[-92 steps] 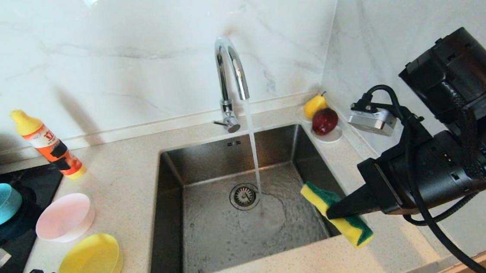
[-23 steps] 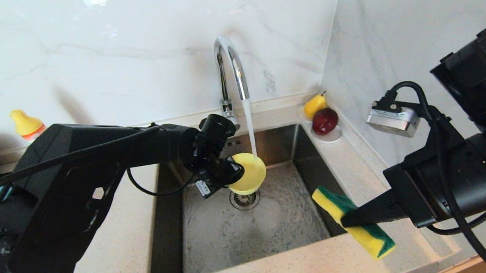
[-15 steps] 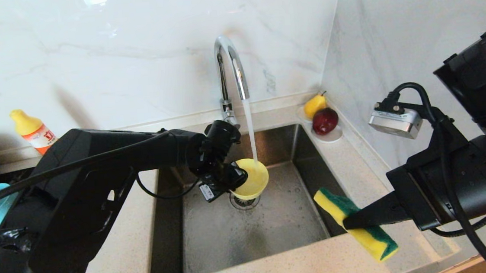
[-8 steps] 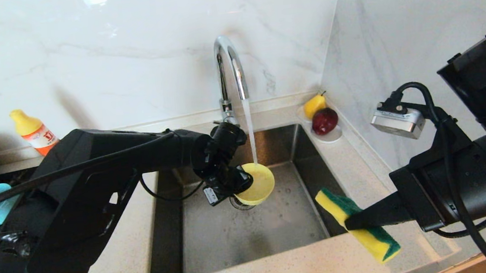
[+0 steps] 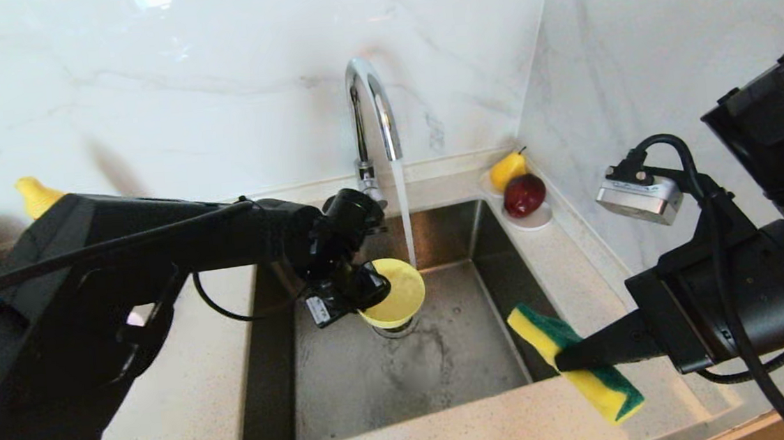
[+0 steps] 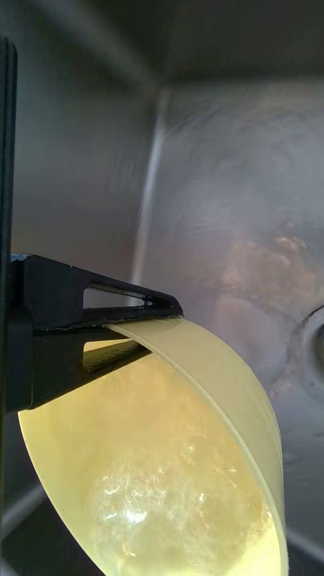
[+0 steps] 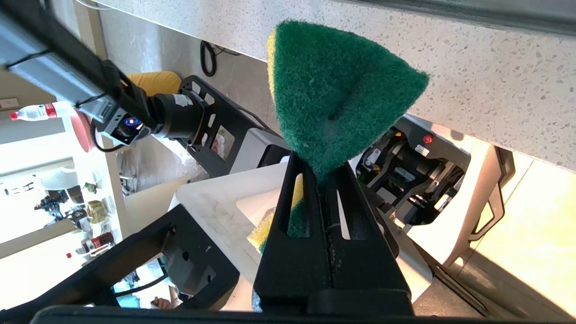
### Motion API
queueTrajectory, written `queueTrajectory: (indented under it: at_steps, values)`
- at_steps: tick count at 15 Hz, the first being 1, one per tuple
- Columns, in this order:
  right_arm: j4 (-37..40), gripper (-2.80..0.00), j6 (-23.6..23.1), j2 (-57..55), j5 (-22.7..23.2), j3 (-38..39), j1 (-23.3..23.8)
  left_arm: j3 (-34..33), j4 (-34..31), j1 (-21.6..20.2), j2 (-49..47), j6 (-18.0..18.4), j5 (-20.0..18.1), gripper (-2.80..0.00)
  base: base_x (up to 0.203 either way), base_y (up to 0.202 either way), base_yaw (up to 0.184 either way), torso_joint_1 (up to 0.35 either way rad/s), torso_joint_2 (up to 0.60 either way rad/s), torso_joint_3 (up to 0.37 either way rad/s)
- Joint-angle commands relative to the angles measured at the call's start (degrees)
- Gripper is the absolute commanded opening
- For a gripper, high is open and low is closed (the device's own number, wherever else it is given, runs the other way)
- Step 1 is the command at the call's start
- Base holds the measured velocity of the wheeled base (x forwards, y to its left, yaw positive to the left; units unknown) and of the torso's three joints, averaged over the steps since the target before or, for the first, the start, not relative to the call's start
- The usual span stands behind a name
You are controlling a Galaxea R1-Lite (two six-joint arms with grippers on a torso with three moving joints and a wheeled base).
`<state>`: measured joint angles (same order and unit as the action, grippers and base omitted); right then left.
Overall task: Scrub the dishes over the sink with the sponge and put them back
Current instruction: Wash the bowl
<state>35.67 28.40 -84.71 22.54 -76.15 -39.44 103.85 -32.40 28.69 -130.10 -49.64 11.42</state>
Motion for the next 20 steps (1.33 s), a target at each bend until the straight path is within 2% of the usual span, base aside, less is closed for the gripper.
queueTrajectory:
  at_steps: [1, 4, 6, 9, 12, 16, 18, 20]
  values:
    - [0.2, -2.80, 0.2, -0.5, 0.1, 0.0, 0.0, -2.8, 0.1, -1.3, 6.8, 1.2, 2.5, -2.80, 0.000, 0.000, 0.000, 0.000, 0.00, 0.000]
    - [0.2, -2.80, 0.2, -0.5, 0.0, 0.0, 0.1, -6.3, 0.7, -3.1, 16.1, 4.4, 4.1, -2.80, 0.000, 0.000, 0.000, 0.000, 0.00, 0.000]
    - [0.3, -2.80, 0.1, -0.4, 0.0, 0.0, 0.1, -9.7, 5.6, -4.2, 21.6, 8.8, 6.2, -2.80, 0.000, 0.000, 0.000, 0.000, 0.00, 0.000]
    - [0.2, -2.80, 0.2, -0.3, 0.0, 0.8, 0.4, -17.6, 20.9, -5.3, 26.9, 17.4, 10.0, -2.80, 0.000, 0.000, 0.000, 0.000, 0.00, 0.000]
    - [0.2, -2.80, 0.2, -0.3, -0.2, 0.5, 0.4, -27.2, 40.0, -6.0, 30.5, 25.5, 10.5, -2.80, 0.000, 0.000, 0.000, 0.000, 0.00, 0.000]
    - [0.2, -2.80, 0.2, -0.5, -0.1, 0.6, 0.4, -38.4, 68.3, -7.0, 32.8, 39.4, 10.3, -2.80, 0.000, 0.000, 0.000, 0.000, 0.00, 0.000]
    - [0.2, -2.80, 0.2, -0.5, 0.0, 0.5, 0.4, -40.7, 77.4, -7.7, 32.9, 43.2, 9.8, -2.80, 0.000, 0.000, 0.000, 0.000, 0.00, 0.000]
    - [0.2, -2.80, 0.2, -0.5, 0.0, 0.5, 0.5, -40.9, 80.7, -8.2, 34.6, 44.0, 8.0, -2.80, 0.000, 0.000, 0.000, 0.000, 0.00, 0.000]
